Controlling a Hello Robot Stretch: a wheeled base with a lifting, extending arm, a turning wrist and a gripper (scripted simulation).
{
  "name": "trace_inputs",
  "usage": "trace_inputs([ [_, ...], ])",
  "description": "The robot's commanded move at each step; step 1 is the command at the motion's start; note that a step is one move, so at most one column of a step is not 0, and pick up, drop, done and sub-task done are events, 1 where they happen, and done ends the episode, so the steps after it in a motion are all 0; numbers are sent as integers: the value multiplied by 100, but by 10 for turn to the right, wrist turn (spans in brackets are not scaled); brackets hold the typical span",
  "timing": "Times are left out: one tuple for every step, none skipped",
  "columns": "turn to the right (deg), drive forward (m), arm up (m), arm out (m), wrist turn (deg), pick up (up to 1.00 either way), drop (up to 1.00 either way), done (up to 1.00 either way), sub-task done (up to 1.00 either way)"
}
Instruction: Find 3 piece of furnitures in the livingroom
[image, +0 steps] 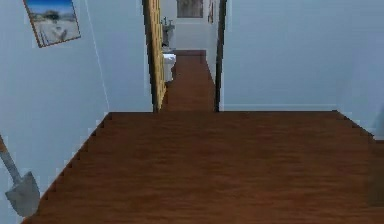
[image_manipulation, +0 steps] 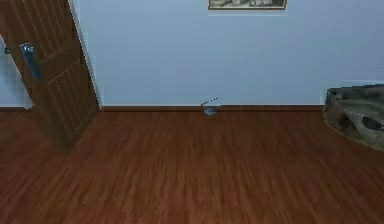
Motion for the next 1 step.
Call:
trace_inputs([
  [0,100,0,0,0,0,0,0,0],
])
